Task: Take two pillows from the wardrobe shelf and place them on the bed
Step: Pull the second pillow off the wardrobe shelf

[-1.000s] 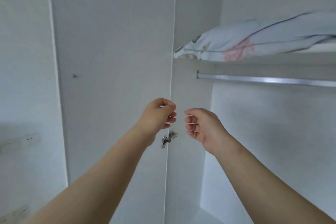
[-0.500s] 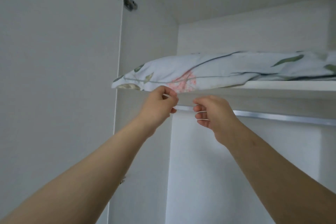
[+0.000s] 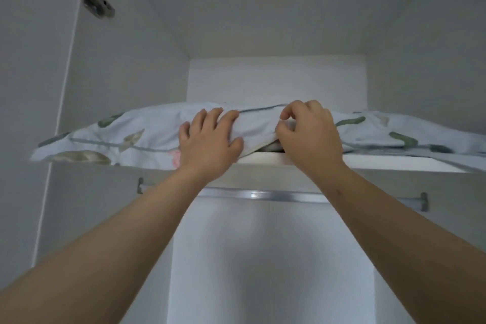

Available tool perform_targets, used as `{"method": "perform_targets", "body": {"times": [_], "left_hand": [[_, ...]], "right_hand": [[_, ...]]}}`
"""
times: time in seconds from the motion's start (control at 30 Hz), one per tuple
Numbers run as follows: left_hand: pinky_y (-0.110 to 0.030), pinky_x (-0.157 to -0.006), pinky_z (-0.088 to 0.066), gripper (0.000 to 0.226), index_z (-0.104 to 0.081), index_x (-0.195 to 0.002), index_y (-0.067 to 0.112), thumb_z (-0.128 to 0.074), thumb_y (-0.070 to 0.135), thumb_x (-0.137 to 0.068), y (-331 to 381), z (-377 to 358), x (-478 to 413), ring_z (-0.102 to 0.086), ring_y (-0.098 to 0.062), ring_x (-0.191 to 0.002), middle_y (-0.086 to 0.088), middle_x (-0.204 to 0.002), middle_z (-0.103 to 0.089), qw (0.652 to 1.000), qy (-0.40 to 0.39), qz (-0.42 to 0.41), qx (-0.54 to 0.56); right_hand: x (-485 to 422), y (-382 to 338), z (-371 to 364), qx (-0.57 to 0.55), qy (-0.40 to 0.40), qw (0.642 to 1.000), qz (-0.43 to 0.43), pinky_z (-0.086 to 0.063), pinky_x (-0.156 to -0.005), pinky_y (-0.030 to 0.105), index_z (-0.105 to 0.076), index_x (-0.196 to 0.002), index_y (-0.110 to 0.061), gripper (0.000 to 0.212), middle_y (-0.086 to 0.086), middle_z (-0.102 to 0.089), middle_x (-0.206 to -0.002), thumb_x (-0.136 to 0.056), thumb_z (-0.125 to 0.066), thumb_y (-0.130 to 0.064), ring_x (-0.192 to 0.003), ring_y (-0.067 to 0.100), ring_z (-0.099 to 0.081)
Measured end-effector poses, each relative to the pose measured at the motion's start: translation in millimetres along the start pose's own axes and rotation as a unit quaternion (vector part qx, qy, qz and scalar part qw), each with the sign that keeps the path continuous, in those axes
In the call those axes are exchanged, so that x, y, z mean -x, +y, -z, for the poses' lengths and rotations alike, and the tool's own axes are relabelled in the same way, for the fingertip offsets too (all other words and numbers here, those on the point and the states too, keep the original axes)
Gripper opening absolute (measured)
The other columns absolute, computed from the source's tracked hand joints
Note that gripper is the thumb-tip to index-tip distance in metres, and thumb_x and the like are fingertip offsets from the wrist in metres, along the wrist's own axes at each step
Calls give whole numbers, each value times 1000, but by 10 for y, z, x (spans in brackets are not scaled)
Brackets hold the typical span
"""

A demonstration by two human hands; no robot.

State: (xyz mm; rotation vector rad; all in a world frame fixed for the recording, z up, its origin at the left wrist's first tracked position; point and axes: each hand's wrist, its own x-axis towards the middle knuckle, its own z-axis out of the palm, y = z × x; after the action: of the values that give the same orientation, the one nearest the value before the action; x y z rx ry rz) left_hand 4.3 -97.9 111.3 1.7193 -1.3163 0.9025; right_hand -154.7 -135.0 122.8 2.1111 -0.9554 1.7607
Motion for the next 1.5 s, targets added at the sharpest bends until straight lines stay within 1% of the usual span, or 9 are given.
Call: {"method": "perform_targets", "body": {"times": [0.17, 0.3, 0.4, 0.67, 0.9, 1.07, 1.23, 1.37, 1.5], "left_hand": [[-45, -108, -22, 75, -11, -144, 33, -52, 25, -82, -237, 114, -236, -38, -30, -131, -5, -140, -47, 996, -56, 72, 19], [-39, -99, -34, 43, -56, -117, 29, -52, 9, -80, -496, 154, -303, -51, -30, -117, -5, -123, -62, 993, -52, 103, 38], [-33, -80, -44, 22, -65, -94, 26, -59, 11, -78, -628, 166, -311, -59, -31, -102, -7, -107, -69, 988, -30, 121, 92], [-36, -77, -41, 27, -60, -107, 17, -38, 19, -93, -730, 134, -62, -56, -33, -103, -9, -113, -64, 998, 33, 6, 52], [-41, -83, -40, 39, -56, -102, 6, -30, 34, -98, -734, 175, -4, -52, -39, -100, -18, -108, -59, 998, 18, -63, -17], [-39, -79, -41, 41, -58, -95, 8, -29, 37, -97, -713, 209, -42, -55, -35, -100, -15, -103, -61, 998, 1, -62, -9], [-38, -79, -41, 37, -51, -78, 14, -31, 39, -96, -734, 252, -62, -57, -34, -99, -14, -102, -61, 998, -38, -58, 11], [-35, -69, -36, 37, -51, -73, 15, -34, 38, -96, -694, 411, -84, -57, -32, -91, -9, -83, -58, 996, -18, -90, 14], [-34, -61, -33, 32, -36, -64, 29, -37, 37, -95, -566, 719, -79, -46, -27, -64, 4, -58, -46, 986, 31, -126, 103]], "right_hand": [[-158, 97, -193, 186, -88, 979, 2, -24, -101, 44, -46, -124, -24, 49, 6, -43, -137, -81, -47, -48, -125, 30, -33], [-173, 31, -224, 167, -147, 974, 29, -26, -100, 42, -47, -123, -30, 50, 1, -49, -132, -82, -43, -60, -122, 26, -39], [-130, 4, -180, 143, -167, 975, 40, -25, -100, 39, -51, -118, -35, 43, -5, -53, -129, -82, -45, -58, -121, 22, -41], [-11, -79, -175, 116, -167, 979, 13, -37, -91, 40, -65, -97, -26, 29, 0, -68, -105, -90, -38, -26, -103, 28, -54], [-31, -117, -147, 136, -208, 969, -4, -30, -75, 34, -46, -69, -20, 30, -3, -52, -77, -92, -38, -38, -89, 26, -47], [-2, -177, -242, 206, -137, 969, 21, -35, -86, 40, -58, -94, -10, 42, 15, -65, -103, -98, -24, -35, -100, 33, -55], [-28, -212, -213, 158, -155, 975, 9, -41, -81, 38, -62, -97, -9, 51, 16, -67, -103, -99, -21, -40, -98, 35, -59], [-97, -237, -56, 87, -140, 986, 12, -38, -69, 33, -46, -58, -17, 47, 8, -55, -73, -97, -29, -39, -83, 33, -57], [-235, -251, 241, 8, -172, 985, -9, -35, -62, 31, -34, -47, -13, 49, 3, -41, -53, -91, -43, -33, -66, 27, -46]]}}
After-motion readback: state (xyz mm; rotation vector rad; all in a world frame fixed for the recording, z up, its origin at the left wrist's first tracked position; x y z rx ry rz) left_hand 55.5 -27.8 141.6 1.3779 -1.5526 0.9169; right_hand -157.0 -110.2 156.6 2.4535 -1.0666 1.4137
